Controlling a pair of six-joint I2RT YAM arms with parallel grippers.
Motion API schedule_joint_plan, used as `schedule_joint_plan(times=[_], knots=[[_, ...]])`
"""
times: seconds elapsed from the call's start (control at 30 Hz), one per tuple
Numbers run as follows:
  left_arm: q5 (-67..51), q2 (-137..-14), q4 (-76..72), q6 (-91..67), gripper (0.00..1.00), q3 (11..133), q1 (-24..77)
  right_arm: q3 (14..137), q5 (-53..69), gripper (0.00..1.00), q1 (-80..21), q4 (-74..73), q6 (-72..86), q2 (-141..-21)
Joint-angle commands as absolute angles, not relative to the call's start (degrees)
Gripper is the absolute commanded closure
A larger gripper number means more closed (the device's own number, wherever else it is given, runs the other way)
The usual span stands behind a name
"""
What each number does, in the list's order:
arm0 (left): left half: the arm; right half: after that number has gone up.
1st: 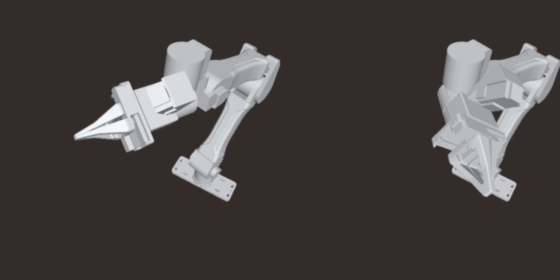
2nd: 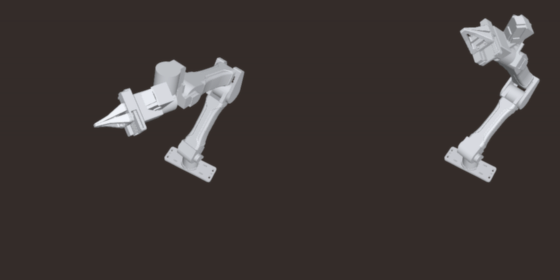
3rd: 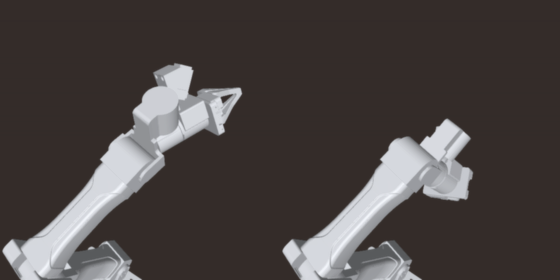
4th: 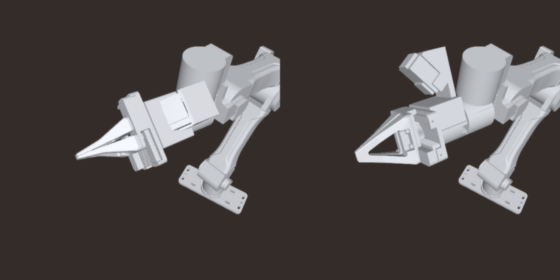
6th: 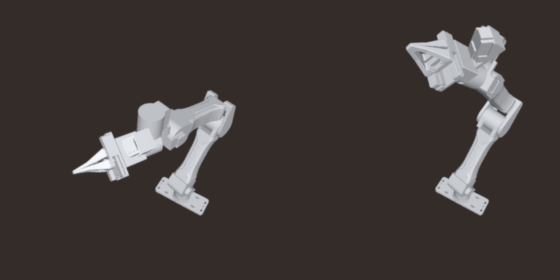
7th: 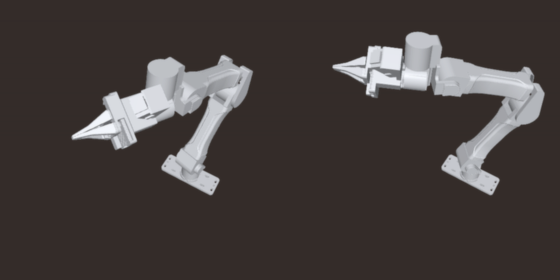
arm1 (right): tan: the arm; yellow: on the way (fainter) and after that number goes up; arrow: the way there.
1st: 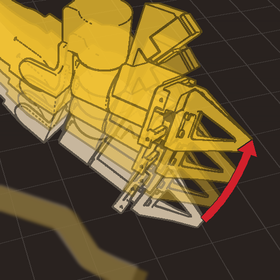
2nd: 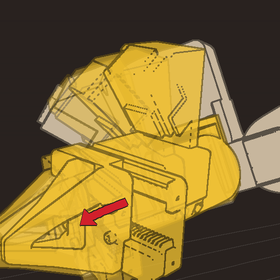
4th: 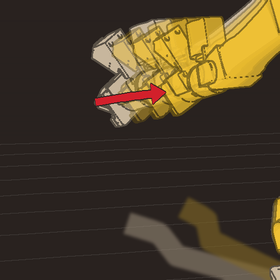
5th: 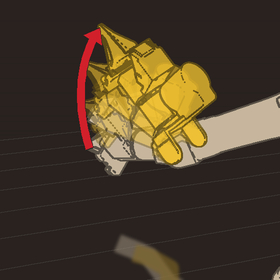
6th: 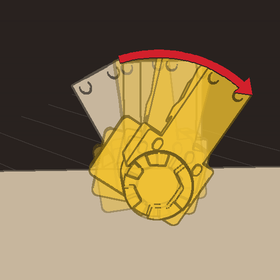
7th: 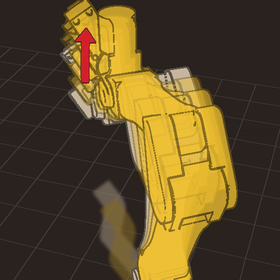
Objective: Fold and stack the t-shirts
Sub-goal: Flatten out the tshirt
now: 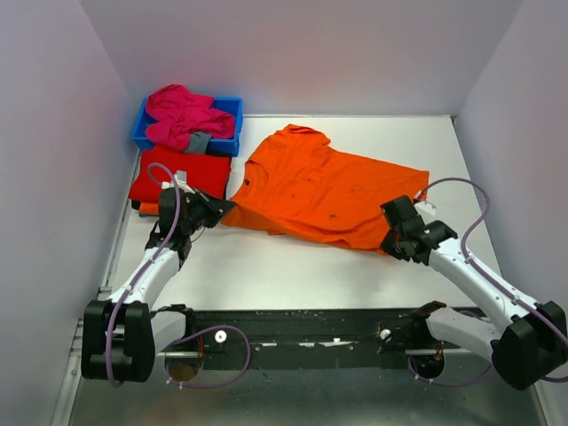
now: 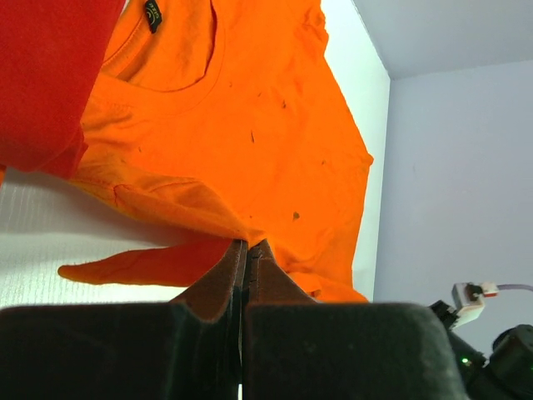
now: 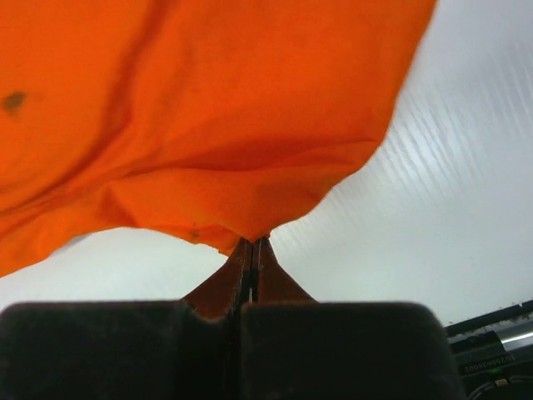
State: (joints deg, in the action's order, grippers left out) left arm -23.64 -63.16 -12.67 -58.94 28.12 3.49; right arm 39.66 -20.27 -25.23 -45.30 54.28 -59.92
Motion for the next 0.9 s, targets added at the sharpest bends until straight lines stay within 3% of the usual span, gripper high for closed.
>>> schedule_joint_plan(times=[0.0, 0.17, 0.23, 0.3, 0.43, 0.47, 0.5, 0.53, 0.7, 0.87], knots=[[-24.17, -63.28, -13.62, -58.71, 1.0, 28.48, 3.34, 48.4, -21.17, 0.99, -27.59, -47.54, 44.92, -63.88], [-23.2, -62.67, -12.57, -58.18, 1.0, 29.0, 3.34, 56.76, -23.45, 0.99, -32.77, -52.55, 41.48, -78.19], [-23.29, -62.75, -12.39, -58.27, 1.0, 29.09, 3.34, 58.18, -24.78, 0.93, -34.88, -53.61, 42.8, -82.42], [-23.03, -63.02, -12.39, -58.01, 1.0, 29.09, 3.43, 57.66, -23.21, 0.88, -35.68, -50.73, 41.93, -84.02], [-22.85, -63.81, -12.57, -57.83, 1.0, 29.35, 3.43, 59.31, -24.69, 0.88, -35.68, -47.9, 41.31, -85.25], [-22.85, -63.98, -12.66, -57.75, 1.0, 29.44, 3.43, 60.98, -25.92, 0.79, -35.68, -49.21, 41.4, -86.04], [-22.85, -64.16, -12.57, -57.74, 1.0, 29.62, 3.43, 62.56, -27.06, 0.61, -35.68, -50.09, 41.57, -86.65], [-22.85, -64.33, -12.66, -57.74, 1.0, 29.71, 3.43, 63.45, -27.77, 0.57, -35.68, -50.01, 41.31, -86.75], [-22.68, -64.51, -13.01, -57.83, 1.0, 29.79, 3.43, 66.97, -29.88, 0.46, -35.6, -49.65, 40.52, -87.27], [-22.24, -65.04, -13.09, -57.57, 1.0, 30.06, 3.43, 62.77, -28.22, 0.46, -35.6, -49.05, 43.32, -83.69]])
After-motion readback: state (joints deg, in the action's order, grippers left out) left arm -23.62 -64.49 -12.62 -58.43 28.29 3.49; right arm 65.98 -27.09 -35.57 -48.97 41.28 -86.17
